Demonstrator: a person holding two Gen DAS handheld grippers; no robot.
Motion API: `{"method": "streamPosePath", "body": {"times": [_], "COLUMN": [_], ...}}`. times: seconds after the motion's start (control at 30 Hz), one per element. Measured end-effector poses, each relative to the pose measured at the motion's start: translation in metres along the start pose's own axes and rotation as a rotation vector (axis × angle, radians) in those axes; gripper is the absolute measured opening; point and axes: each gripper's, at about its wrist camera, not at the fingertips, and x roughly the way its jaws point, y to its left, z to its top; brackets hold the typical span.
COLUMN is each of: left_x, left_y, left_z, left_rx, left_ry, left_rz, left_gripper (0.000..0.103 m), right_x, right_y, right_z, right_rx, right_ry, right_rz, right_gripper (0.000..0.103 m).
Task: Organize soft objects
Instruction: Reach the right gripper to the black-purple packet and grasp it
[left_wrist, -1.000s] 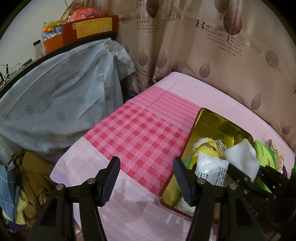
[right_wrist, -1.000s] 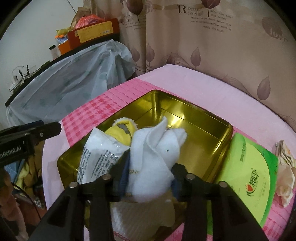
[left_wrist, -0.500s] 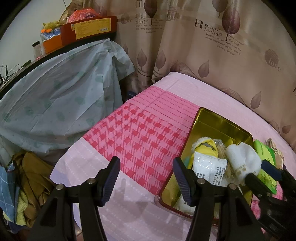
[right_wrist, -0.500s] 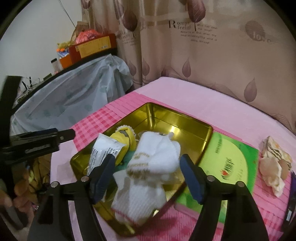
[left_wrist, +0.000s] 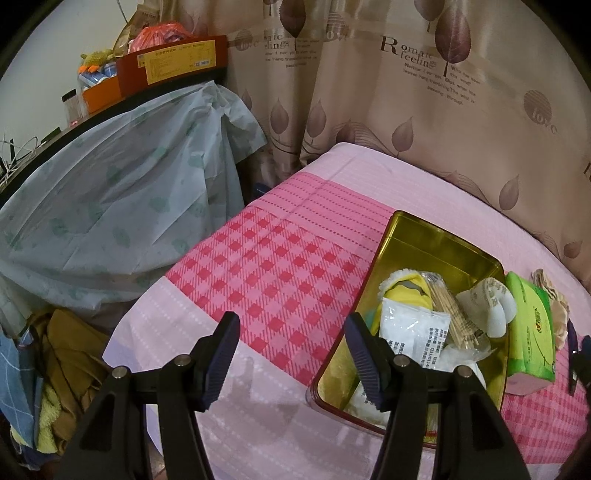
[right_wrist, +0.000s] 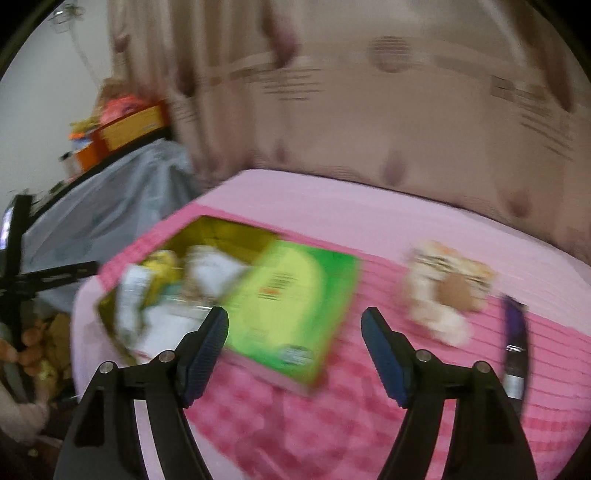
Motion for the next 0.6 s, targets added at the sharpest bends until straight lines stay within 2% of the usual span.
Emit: {"method": "streamPosePath", "body": {"times": [0.2,0.37,0.6], "left_x": [-0.002,-0.002,-0.002], "left_y": [-0.005,-0.011,-0.018], "left_z": [-0.001,-0.001,-0.002], "left_rx": [0.022,0.046,0.083], "left_ry": [-0.006,-0.011,-0.021], "left_rz": [0.006,0.014,0.019], "left_gripper": [0.061,0.061,0.061], "right_x": [-0.001,0.012,0.028], "right_y": [-0.095,-0.157,-0.195], "right_z": [-0.017,-0.038,-0.054], "right_rx": [0.105,0.170,0.227], "right_ry": [0.035,0.115,0.153], "right_rz": [-0.213,-0.334,-0.354], "right_gripper": [0.072,0.072,0.072]}}
